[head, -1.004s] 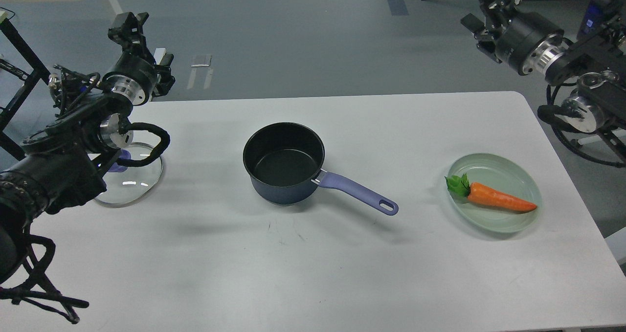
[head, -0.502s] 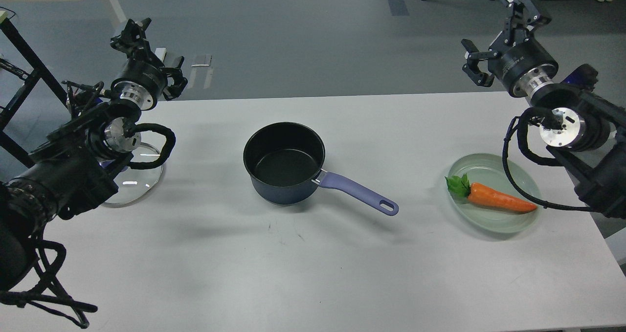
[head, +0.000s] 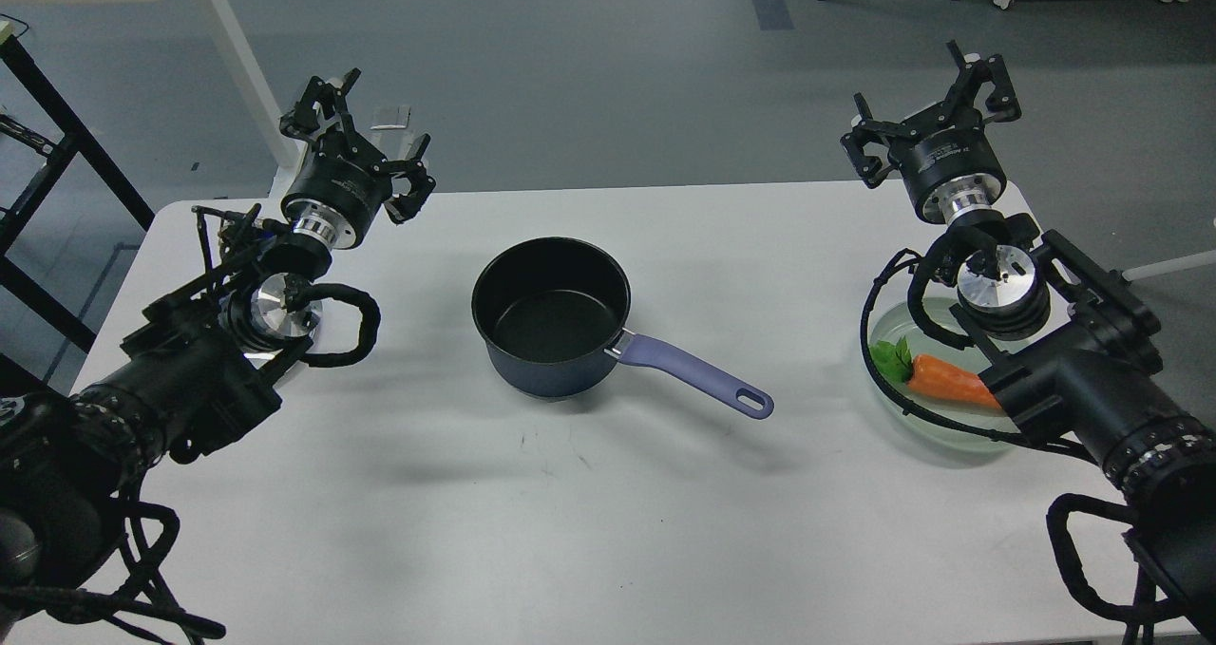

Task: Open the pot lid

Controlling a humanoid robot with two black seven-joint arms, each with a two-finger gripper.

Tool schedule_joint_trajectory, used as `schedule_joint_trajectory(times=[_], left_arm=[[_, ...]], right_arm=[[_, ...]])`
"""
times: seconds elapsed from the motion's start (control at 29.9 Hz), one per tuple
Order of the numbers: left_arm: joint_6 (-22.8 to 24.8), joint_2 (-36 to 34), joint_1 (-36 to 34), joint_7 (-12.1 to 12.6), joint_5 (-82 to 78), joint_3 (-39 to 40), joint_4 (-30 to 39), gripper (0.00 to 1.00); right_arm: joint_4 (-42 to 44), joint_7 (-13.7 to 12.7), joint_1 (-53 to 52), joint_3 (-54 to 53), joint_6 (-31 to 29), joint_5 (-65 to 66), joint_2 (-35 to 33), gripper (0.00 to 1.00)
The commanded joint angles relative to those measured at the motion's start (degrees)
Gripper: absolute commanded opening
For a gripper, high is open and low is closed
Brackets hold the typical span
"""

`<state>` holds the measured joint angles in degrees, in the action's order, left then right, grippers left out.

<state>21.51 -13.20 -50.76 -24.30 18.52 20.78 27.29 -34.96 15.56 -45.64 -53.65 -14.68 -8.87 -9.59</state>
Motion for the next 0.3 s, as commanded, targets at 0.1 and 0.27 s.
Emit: schedule_joint_trajectory(times=[0.1, 0.27], left_arm=[[-0.5, -0.7, 1.3, 0.0, 0.0, 0.1, 0.0, 0.99], [-0.8, -1.2, 1.4, -0.1, 1.1, 0.1, 0.0, 0.99]], right_arm=[[0.2, 0.1, 0.8, 1.1, 0.1, 0.1, 0.1, 1.0], [-0.5, 0.1, 1.2, 1.3, -0.1, 0.2, 0.6, 1.0]])
